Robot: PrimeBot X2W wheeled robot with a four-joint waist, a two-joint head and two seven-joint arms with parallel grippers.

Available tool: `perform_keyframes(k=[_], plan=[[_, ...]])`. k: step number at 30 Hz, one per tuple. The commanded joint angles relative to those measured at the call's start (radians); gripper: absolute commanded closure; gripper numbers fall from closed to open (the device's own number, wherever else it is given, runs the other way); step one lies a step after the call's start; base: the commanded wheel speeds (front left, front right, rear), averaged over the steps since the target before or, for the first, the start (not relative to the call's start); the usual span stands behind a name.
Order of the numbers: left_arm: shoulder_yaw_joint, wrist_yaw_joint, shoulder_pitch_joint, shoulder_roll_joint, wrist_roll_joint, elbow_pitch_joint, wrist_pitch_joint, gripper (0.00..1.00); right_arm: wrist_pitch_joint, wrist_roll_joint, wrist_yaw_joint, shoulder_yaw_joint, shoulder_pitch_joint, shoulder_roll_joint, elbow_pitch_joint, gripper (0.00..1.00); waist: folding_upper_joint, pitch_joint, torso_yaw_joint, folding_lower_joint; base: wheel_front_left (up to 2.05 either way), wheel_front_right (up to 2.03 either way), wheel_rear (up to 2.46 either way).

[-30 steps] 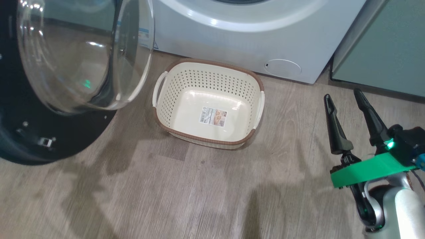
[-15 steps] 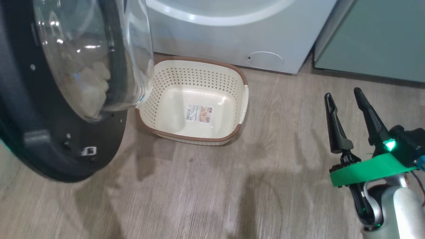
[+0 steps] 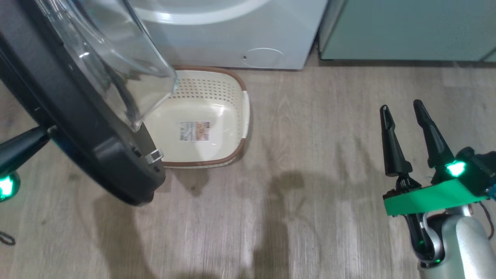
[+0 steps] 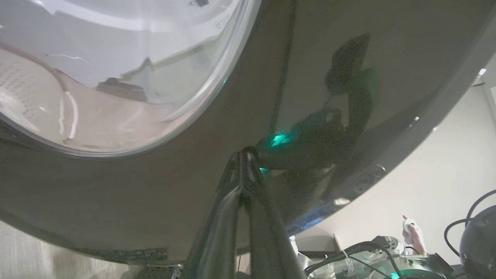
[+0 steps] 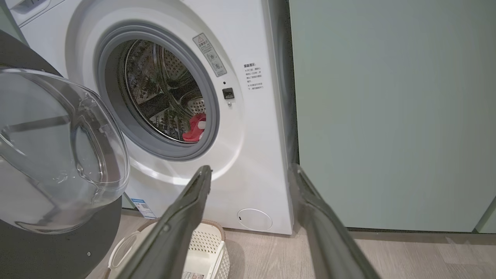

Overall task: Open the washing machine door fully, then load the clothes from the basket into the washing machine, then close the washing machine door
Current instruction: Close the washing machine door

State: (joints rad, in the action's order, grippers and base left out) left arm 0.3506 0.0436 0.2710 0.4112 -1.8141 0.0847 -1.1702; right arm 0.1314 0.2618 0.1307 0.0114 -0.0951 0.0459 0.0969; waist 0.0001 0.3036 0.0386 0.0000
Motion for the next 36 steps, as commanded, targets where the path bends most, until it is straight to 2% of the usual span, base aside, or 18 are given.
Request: perform_keyframes(k=[1, 14, 21, 36], plan=[[0.034, -0.013, 0.050, 0.031, -0.014, 0.046, -0.007, 1.00, 0.017, 0.013, 0.000, -0.030, -0.035, 0.004, 0.026, 0.00, -0.0001, 0.020, -0.049, 0.0000, 0.00, 0.00, 0.00], [-0.013, -0.067, 0.144, 0.020, -0.017, 0.082, 0.002, 1.00, 0.085, 0.070, 0.000, -0.059, -0.044, 0.004, -0.032, 0.00, -0.0001, 0.062, -0.212, 0.0000, 0.00, 0.00, 0.00], [-0.038, -0.115, 0.213, 0.015, -0.004, 0.089, 0.028, 1.00, 0.111, 0.099, 0.000, -0.080, -0.046, 0.004, -0.058, 0.00, -0.0001, 0.080, -0.293, 0.0000, 0.00, 0.00, 0.00], [-0.064, -0.197, 0.433, 0.001, 0.069, -0.057, 0.161, 1.00, 0.130, 0.164, 0.000, -0.115, -0.059, 0.004, -0.079, 0.00, -0.0001, 0.128, -0.419, 0.0000, 0.00, 0.00, 0.00]])
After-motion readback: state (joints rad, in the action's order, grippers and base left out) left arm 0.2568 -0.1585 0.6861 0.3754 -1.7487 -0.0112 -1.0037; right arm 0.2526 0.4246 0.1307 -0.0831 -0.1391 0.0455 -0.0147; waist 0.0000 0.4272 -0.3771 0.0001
